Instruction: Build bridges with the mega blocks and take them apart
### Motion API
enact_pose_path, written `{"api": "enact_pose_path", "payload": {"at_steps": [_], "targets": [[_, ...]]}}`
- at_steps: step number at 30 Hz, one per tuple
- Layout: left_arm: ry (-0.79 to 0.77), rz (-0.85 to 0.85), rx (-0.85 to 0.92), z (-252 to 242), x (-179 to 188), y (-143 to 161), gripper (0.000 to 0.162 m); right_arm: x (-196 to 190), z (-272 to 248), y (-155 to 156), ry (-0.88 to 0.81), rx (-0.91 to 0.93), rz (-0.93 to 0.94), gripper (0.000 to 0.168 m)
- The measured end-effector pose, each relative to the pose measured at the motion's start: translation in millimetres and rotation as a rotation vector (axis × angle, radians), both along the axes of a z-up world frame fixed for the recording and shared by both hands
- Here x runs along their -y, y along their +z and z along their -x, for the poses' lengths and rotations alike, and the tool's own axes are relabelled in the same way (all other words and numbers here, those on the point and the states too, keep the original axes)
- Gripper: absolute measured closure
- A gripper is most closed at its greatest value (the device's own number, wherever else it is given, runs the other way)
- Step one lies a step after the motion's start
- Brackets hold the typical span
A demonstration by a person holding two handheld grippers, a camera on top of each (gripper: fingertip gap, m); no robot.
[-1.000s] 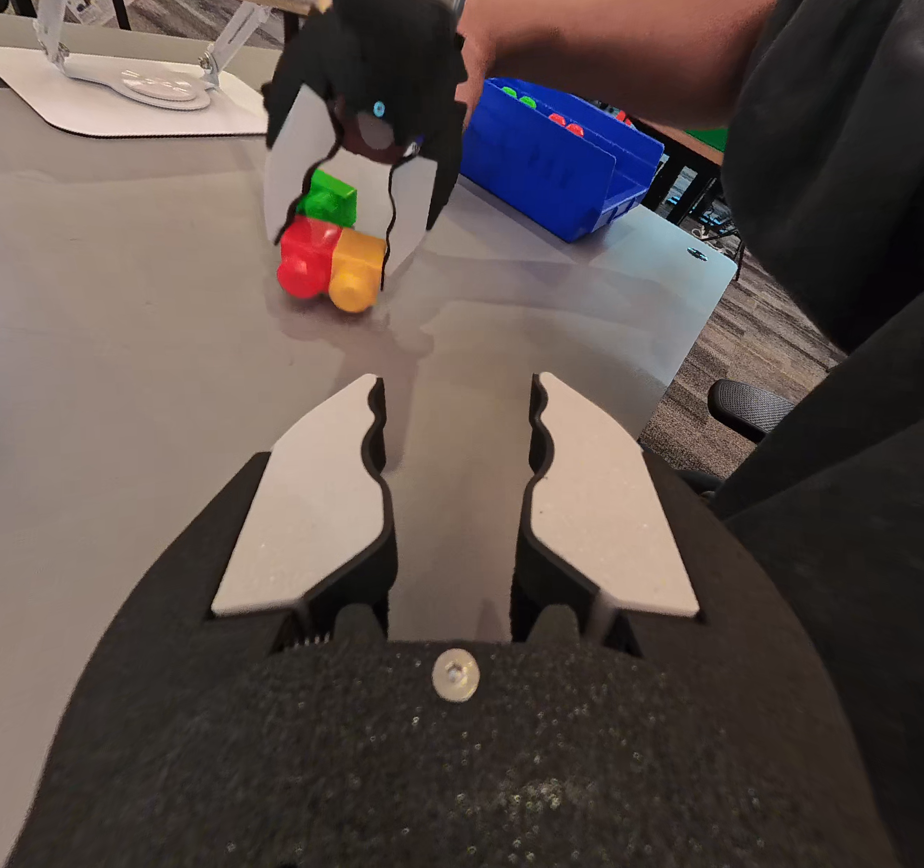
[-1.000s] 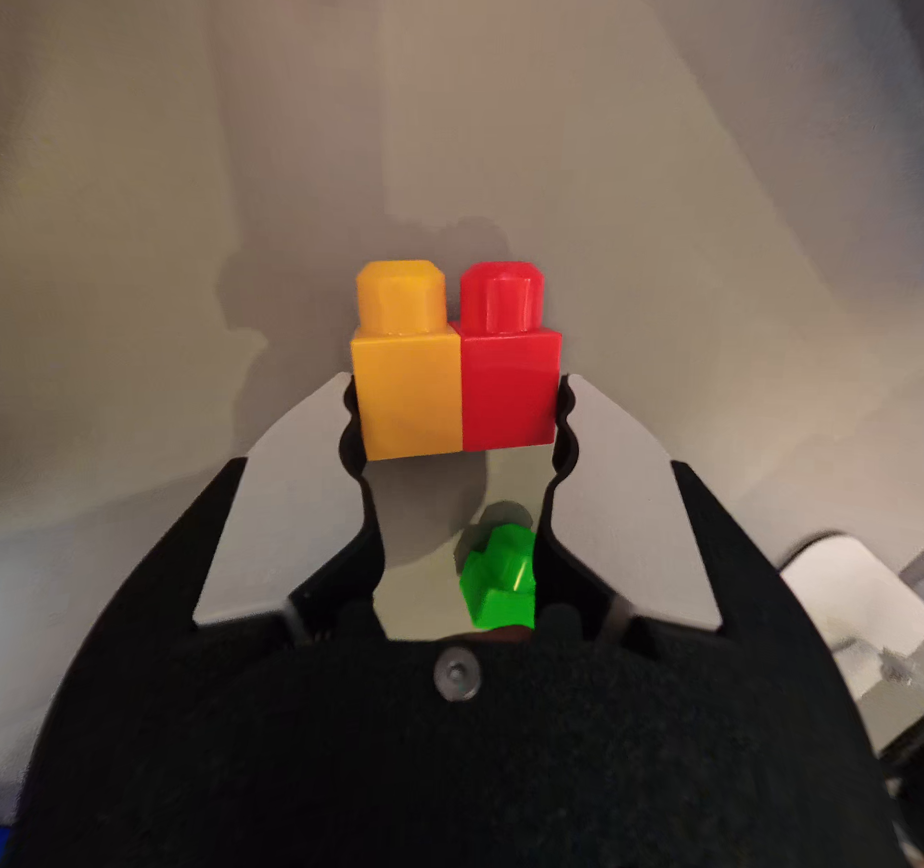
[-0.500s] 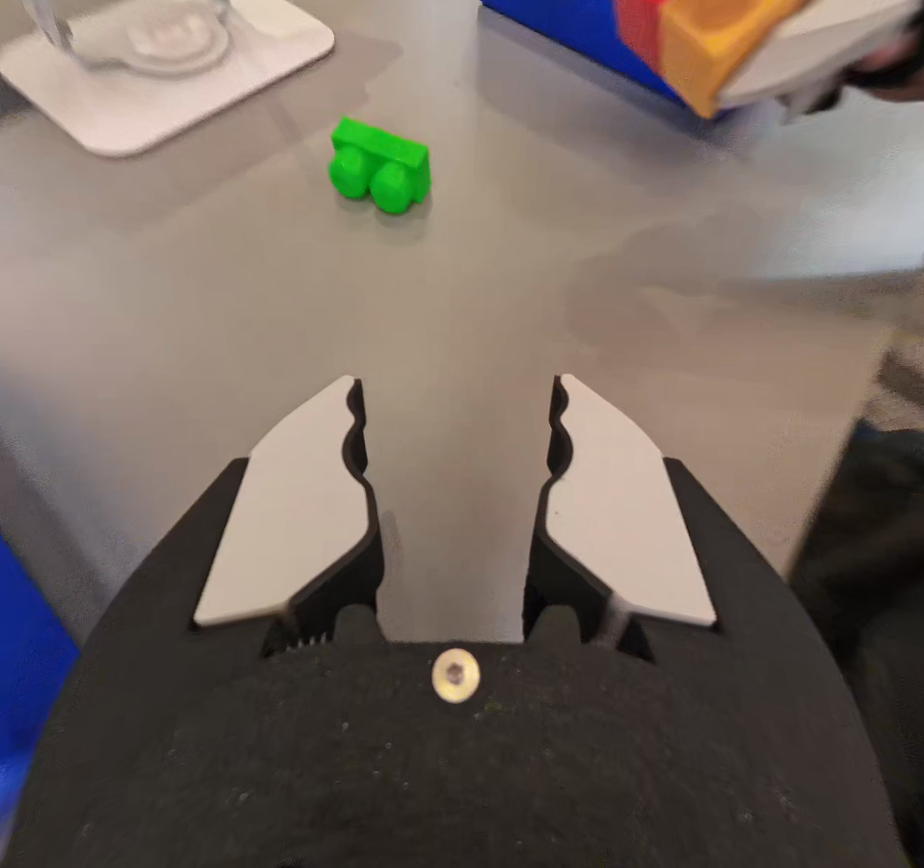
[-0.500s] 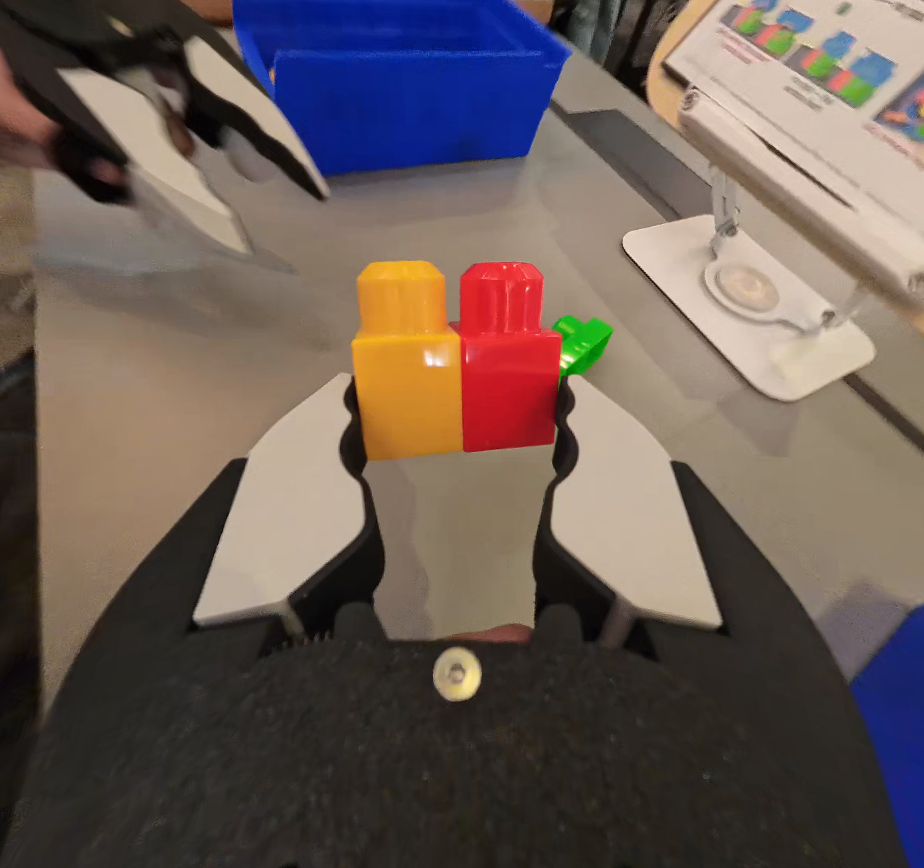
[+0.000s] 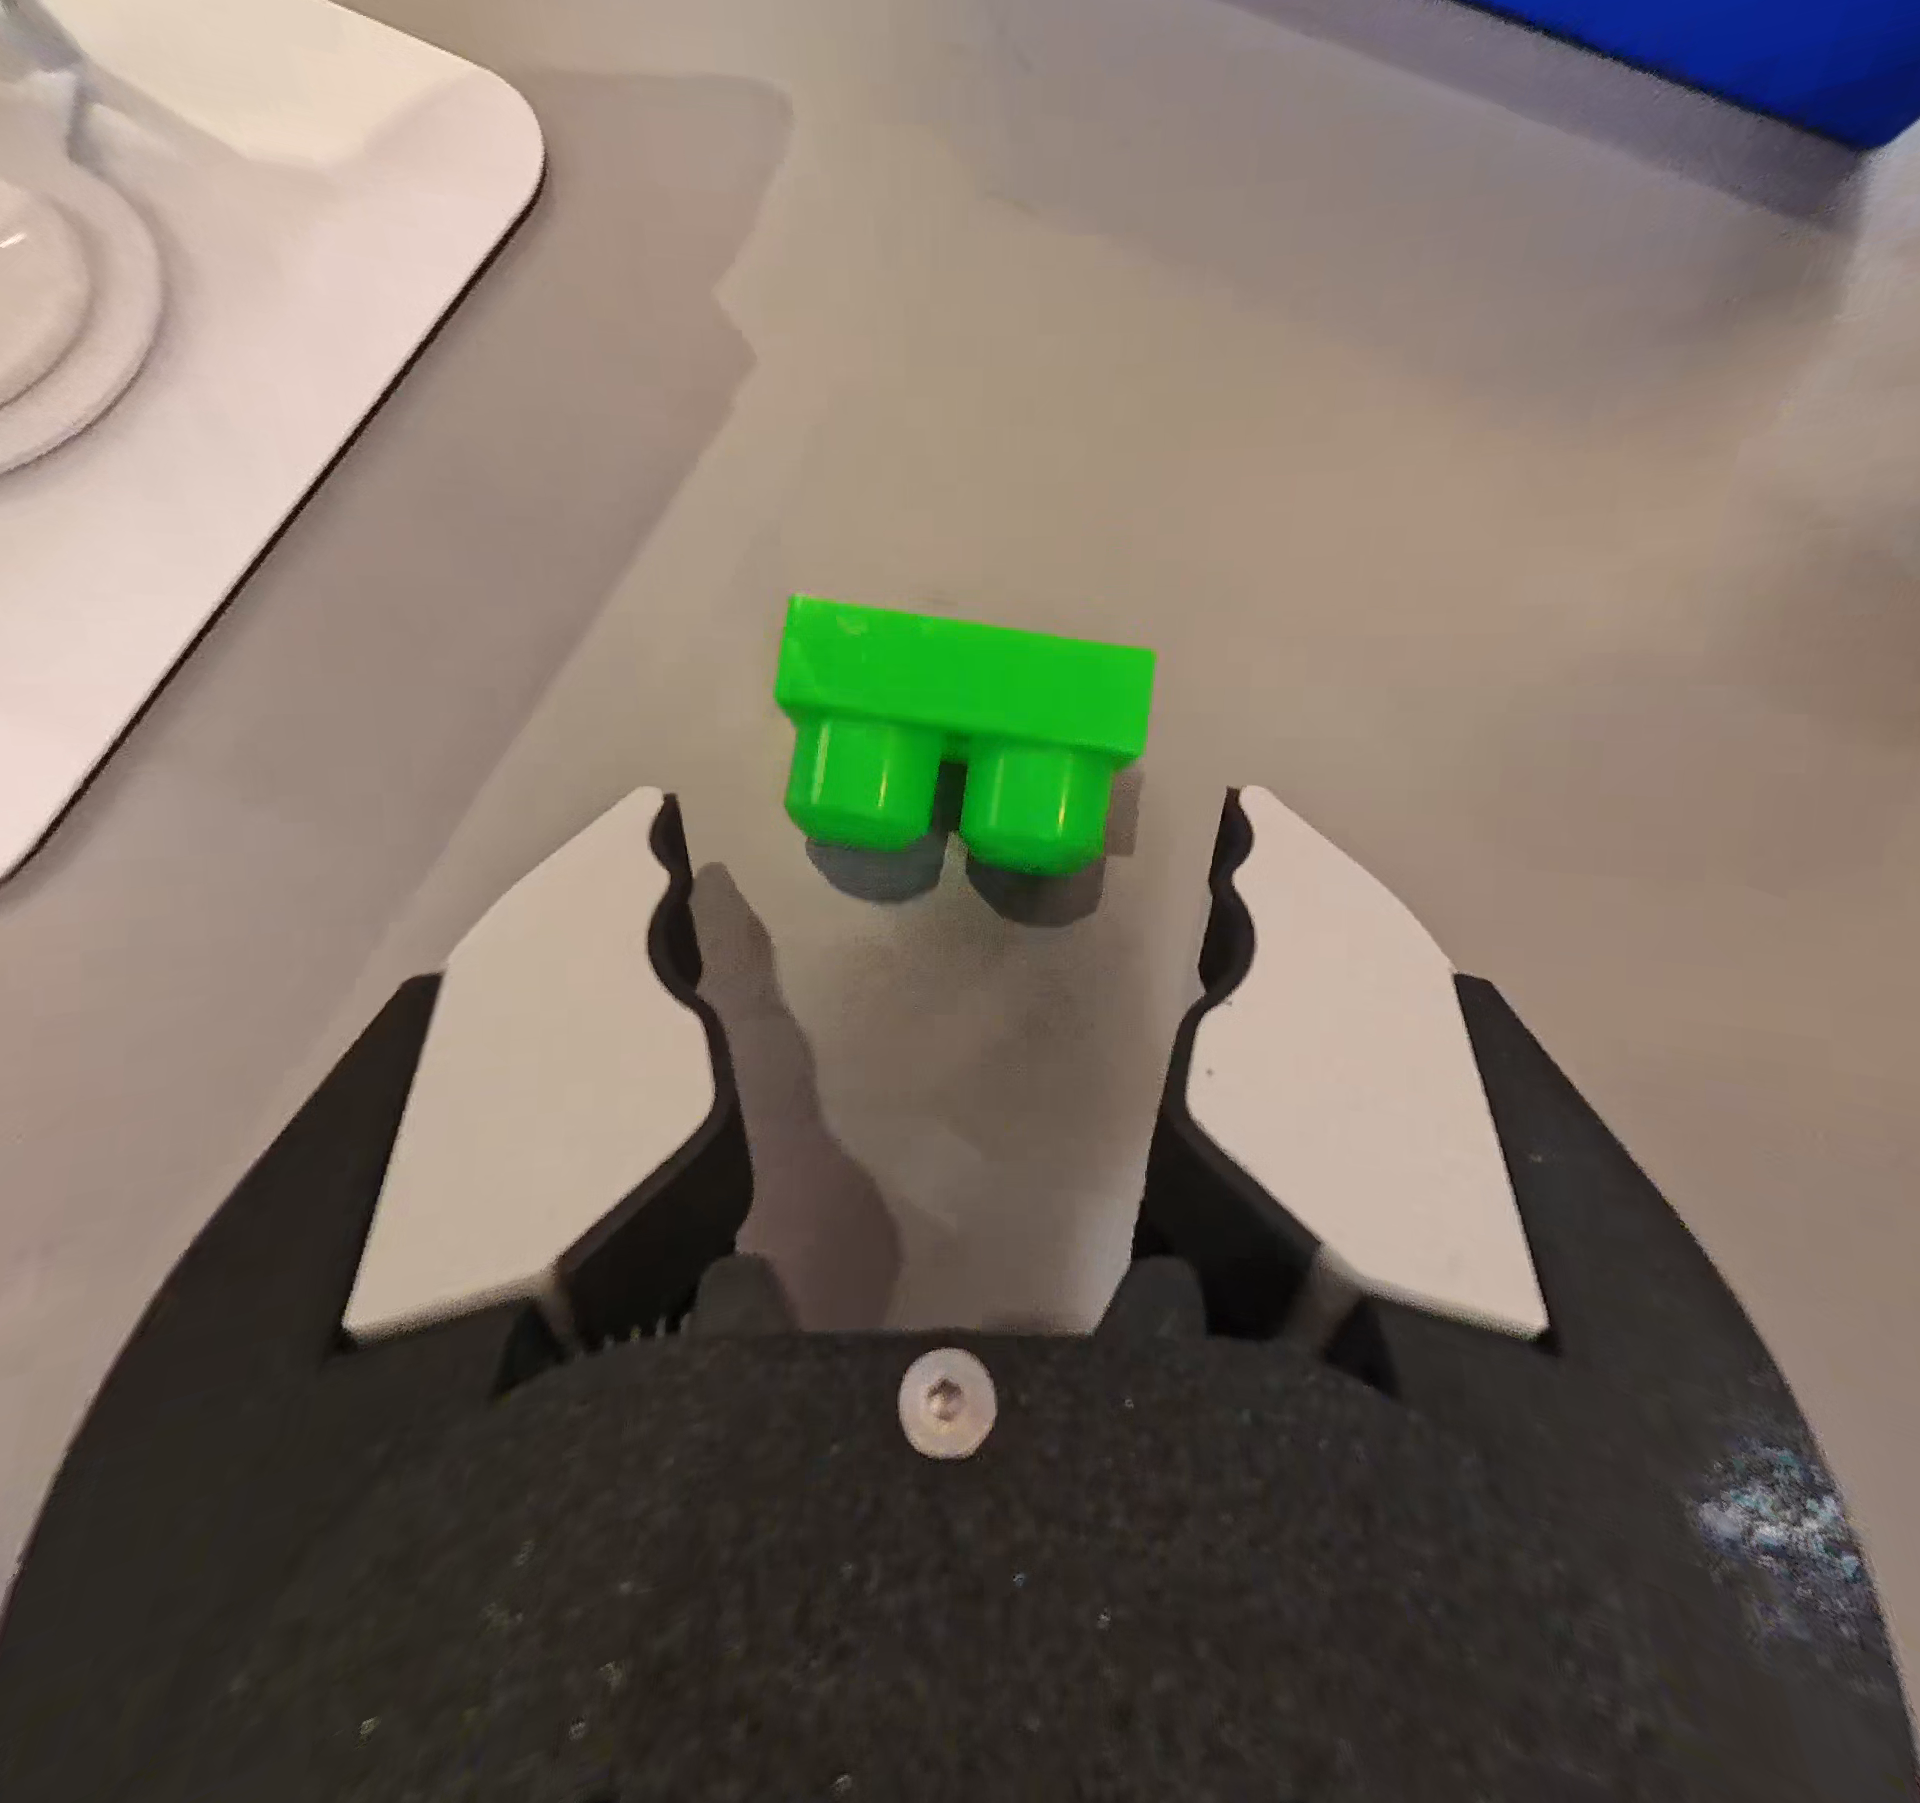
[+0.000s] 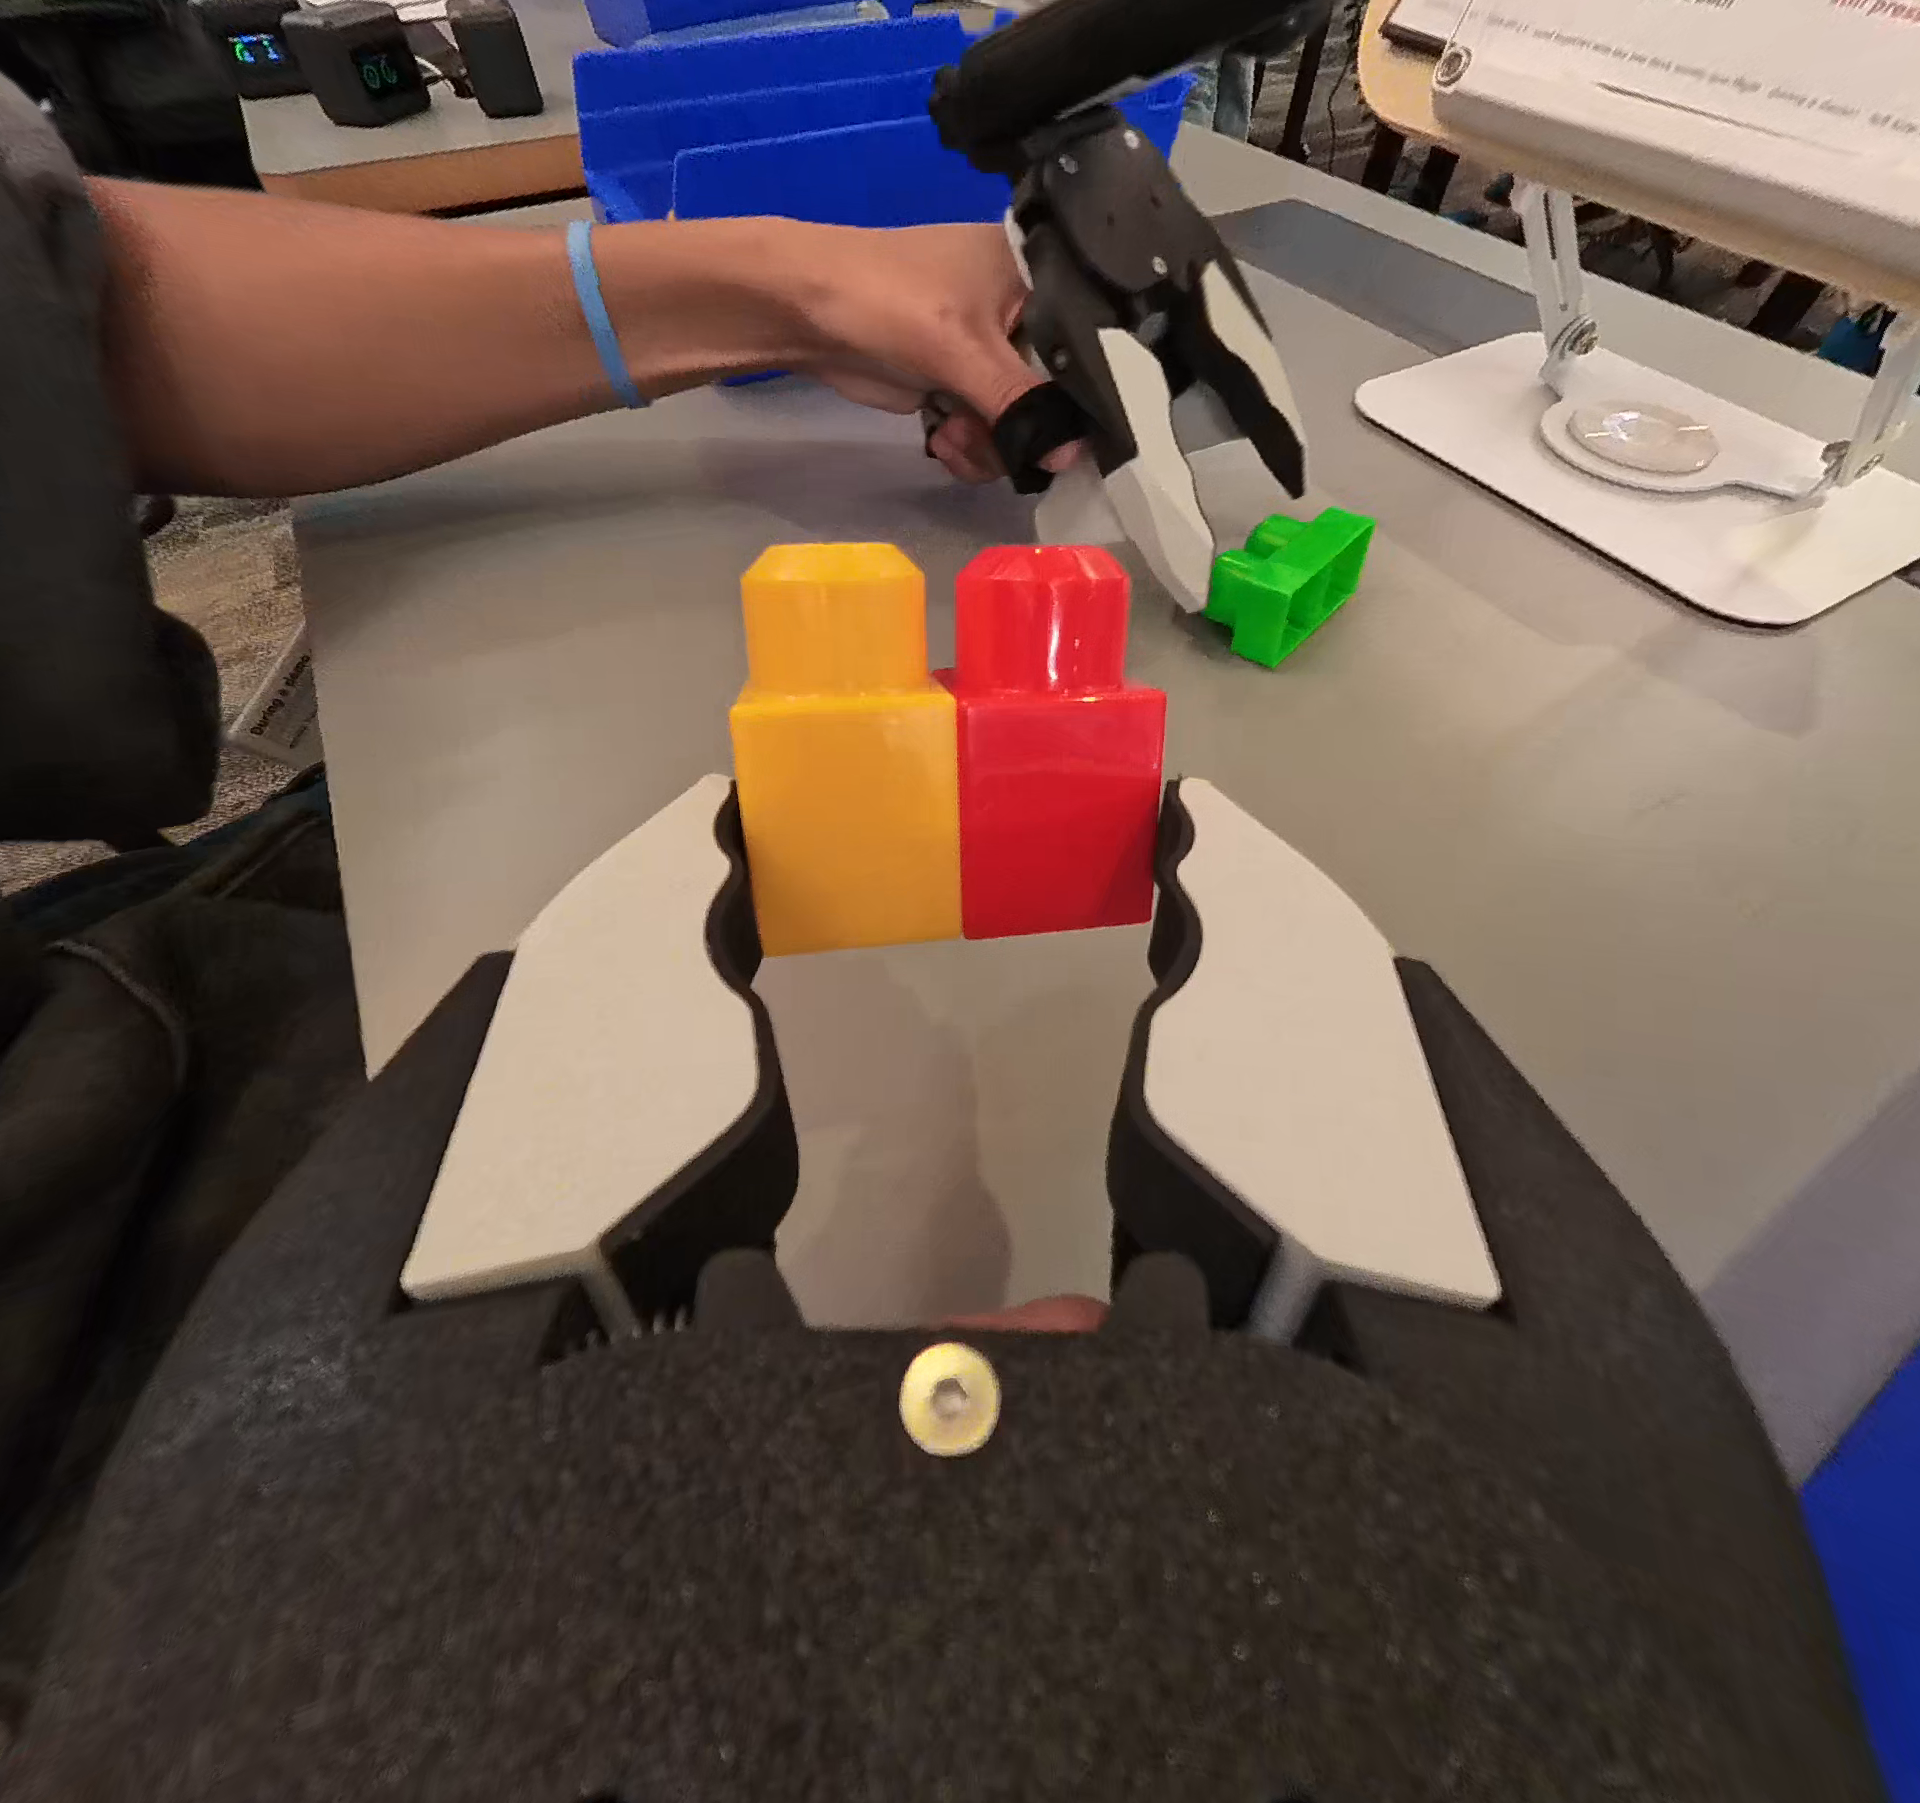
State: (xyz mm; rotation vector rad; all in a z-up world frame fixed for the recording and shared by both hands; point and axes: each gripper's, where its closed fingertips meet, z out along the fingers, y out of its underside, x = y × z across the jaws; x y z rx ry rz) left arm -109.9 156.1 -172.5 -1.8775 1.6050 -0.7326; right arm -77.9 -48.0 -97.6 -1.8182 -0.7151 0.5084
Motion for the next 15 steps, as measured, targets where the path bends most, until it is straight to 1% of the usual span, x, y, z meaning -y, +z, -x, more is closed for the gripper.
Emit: {"api": "enact_pose_path", "payload": {"at_steps": [2, 3, 4, 5, 10, 12, 13, 15], "targets": [[-0.024, 0.002, -0.027, -6.6, -1.1, -7.2, 0.070, -0.3, -2.2, -0.9, 0.002, -0.008, 0.004, 0.094], [-0.036, -0.001, -0.052, -8.0, -1.1, -13.1, 0.078, -0.7, -3.4, -0.9, 0.002, -0.012, 0.004, 0.094], [-0.046, -0.016, -0.066, -9.7, -1.4, -18.2, 0.089, -1.0, -4.6, -0.9, 0.002, -0.017, 0.006, 0.094], [-0.059, -0.039, -0.061, -11.7, -1.3, -19.9, 0.094, -2.0, -6.2, -1.0, -0.004, -0.025, 0.008, 0.094], [-0.145, -0.042, -0.055, -13.6, 8.6, -18.7, 0.094, -9.4, -14.2, -5.7, -0.043, -0.004, 0.027, 0.094], [-0.198, -0.032, -0.057, -6.3, 22.7, -11.2, 0.094, -14.4, -19.2, -7.8, -0.066, 0.050, 0.029, 0.094], [-0.229, -0.040, -0.047, -1.1, 32.6, -1.2, 0.094, -17.3, -21.2, -8.6, -0.070, 0.093, 0.032, 0.094], [-0.285, -0.124, -0.039, 13.7, 52.6, 24.9, 0.094, -24.7, -22.9, -8.0, -0.071, 0.172, 0.039, 0.094]]}}
